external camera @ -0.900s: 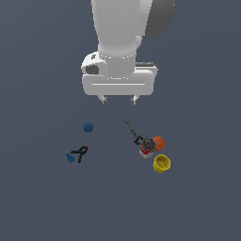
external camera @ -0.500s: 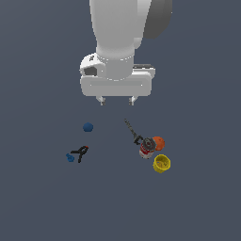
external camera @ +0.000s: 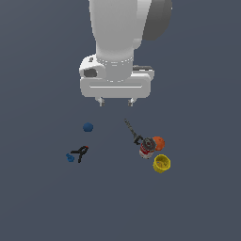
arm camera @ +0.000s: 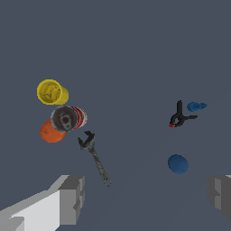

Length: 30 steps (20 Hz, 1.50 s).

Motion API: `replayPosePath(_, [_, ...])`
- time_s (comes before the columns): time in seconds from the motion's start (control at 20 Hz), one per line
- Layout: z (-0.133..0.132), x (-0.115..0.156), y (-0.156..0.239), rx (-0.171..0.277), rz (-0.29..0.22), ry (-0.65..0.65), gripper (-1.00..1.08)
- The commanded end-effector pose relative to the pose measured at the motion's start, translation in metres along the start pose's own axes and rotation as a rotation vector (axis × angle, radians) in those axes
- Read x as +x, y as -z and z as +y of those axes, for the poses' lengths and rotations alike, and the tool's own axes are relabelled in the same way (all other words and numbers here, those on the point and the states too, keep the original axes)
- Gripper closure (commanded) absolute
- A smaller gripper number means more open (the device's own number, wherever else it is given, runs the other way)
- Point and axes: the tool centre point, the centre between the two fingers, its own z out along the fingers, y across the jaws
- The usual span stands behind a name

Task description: Pick up a designated object from a clutter of objects.

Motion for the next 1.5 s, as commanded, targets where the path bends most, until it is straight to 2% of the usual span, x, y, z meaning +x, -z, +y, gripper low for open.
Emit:
replayPosePath(0.0, [-0.003, 0.004, -0.004, -0.001, 0.0, -0.01, -0.92])
replayPosePath(0.55, [-0.04, 0.04, -0.041, -0.004, 0.002, -0.12, -0.92])
replayPosePath(1.0, [-0.094, 0.078, -0.098, -0.004, 0.005, -0.262, -0.92])
replayPosePath(1.45, [-0.151, 0.102, -0.162, 0.0, 0.007, -0.404, -0.92])
